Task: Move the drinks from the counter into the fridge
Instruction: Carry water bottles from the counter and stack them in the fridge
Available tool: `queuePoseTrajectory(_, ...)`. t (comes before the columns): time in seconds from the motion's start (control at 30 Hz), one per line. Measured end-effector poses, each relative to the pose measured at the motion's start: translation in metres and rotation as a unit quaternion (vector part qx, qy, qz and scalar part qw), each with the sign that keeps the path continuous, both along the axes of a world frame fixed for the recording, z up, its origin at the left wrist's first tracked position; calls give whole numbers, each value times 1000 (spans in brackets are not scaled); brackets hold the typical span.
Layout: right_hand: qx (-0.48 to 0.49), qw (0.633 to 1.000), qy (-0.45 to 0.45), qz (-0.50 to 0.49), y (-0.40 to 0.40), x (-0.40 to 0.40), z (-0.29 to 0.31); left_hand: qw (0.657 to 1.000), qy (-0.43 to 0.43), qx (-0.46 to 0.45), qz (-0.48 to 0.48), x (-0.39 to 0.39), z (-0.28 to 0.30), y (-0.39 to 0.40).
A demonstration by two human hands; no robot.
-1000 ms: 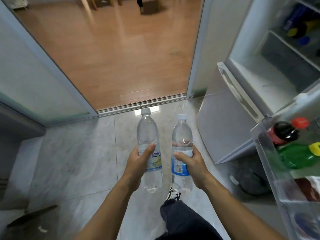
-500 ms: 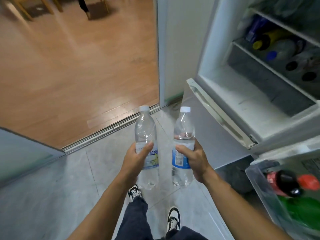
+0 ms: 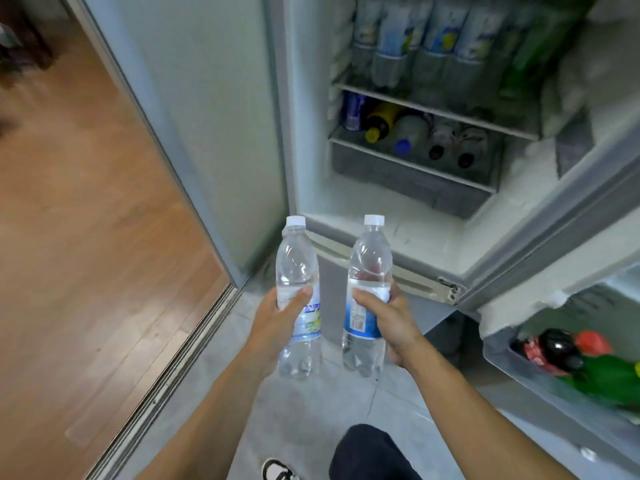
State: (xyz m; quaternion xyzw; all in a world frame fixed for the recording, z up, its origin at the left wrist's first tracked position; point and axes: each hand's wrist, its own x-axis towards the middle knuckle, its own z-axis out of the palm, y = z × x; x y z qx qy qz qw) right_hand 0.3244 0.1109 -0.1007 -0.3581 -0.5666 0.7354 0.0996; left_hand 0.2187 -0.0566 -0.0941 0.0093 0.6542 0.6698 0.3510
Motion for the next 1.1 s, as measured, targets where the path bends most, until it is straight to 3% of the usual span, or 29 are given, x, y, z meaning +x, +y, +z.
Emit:
queuePoseTrajectory(0.23,35,993,33,-105,41,-27,22,993,45,30,-102,-57,23,76)
queuePoseTrajectory(0.47,80,972,101,-196,112,-67,64,976,160,49,-138,-109,81,168)
queuePoseTrajectory(0.67,129,943,165,-259,173,-112,117,950,274,83,-122,-152,137,246)
queuePoseTrajectory(0.93,294,874,233,-308,248,-170,189,910,380,127,-109,-190,185,355)
queuePoseTrajectory(1.1,317,881,199,-291,294,-201,197,903,395,124,-111,-213,186,403)
